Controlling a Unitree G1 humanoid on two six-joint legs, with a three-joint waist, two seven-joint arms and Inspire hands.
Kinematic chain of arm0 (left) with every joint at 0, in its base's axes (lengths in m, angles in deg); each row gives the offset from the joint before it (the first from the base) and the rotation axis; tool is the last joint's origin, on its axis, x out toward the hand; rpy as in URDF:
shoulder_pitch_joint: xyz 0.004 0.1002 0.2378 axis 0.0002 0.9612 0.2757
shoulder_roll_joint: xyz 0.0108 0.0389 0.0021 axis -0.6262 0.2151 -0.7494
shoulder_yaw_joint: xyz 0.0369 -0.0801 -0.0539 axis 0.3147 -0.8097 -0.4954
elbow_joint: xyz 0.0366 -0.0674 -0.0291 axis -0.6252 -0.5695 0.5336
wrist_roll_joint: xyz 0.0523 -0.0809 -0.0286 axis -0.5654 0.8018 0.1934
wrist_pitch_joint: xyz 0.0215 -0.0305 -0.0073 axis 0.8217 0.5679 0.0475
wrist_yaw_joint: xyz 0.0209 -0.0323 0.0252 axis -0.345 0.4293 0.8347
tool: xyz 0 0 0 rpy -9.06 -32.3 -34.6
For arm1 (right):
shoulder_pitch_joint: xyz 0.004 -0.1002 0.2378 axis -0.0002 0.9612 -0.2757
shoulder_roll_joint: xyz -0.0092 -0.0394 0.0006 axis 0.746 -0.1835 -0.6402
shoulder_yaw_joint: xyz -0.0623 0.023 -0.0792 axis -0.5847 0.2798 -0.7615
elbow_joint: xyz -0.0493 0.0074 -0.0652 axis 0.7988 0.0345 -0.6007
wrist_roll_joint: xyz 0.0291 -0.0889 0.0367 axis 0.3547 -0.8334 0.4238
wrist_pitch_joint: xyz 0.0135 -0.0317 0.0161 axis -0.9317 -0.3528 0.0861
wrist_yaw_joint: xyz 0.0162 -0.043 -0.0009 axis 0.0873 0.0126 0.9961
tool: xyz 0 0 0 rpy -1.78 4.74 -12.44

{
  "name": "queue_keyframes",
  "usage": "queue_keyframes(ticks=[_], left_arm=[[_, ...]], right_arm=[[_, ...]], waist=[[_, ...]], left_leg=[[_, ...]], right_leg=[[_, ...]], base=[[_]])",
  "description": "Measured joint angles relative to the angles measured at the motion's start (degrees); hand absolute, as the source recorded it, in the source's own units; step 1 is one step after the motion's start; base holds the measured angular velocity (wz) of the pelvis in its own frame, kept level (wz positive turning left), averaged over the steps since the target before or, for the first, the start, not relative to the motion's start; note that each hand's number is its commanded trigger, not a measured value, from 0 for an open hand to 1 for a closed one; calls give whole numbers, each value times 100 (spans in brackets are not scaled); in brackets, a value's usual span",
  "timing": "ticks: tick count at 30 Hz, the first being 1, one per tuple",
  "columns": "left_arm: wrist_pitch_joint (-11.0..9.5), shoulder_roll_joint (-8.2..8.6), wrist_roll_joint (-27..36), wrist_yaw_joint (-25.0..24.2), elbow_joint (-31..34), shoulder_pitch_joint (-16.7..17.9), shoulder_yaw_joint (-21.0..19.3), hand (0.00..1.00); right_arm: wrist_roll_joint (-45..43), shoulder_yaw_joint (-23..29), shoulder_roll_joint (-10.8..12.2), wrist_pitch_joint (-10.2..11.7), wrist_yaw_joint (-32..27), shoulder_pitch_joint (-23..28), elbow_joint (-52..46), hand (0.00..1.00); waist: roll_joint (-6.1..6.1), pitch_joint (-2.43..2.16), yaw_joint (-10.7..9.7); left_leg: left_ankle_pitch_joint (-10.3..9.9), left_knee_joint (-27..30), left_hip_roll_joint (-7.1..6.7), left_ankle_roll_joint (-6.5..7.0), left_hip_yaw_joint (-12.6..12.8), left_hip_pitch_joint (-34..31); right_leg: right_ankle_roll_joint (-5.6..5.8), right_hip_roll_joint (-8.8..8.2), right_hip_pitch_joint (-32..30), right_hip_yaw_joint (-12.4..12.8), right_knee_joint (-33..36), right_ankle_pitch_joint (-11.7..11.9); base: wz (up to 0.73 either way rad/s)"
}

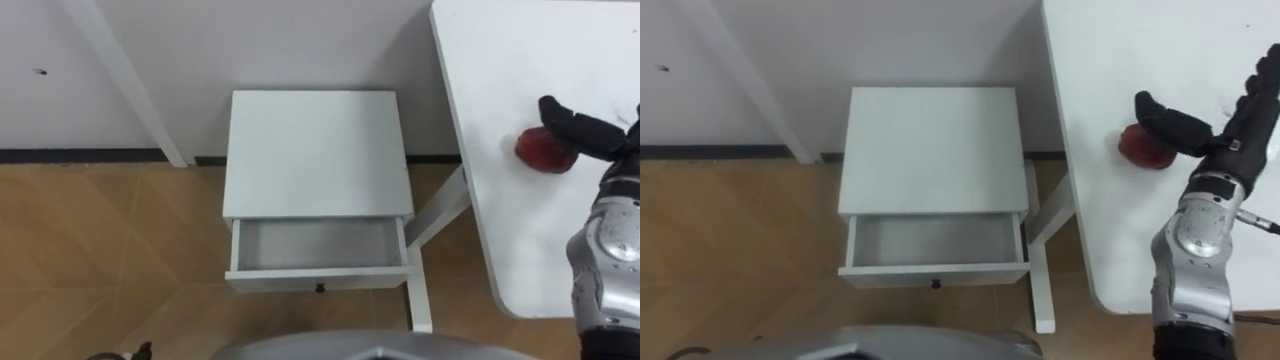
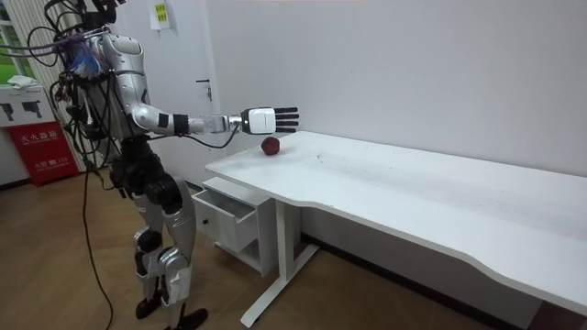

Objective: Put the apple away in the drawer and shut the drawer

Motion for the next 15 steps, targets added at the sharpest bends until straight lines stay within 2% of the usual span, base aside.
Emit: queue_keyframes(ticks=[3,15], left_arm=[[0,3,71,0,-3,15,53,0],[-2,-4,66,-79,-138,15,44,0]], right_arm=[[-227,-98,-8,-116,170,0,141,0],[-384,-174,-24,-133,984,1,209,0]], waist=[[3,0,13],[6,-2,29]], left_leg=[[0,27,1,0,-1,1],[-3,37,33,1,-7,3]], right_leg=[[0,-3,16,-14,0,0],[-6,-8,30,-29,22,5]], base=[[0],[0]])
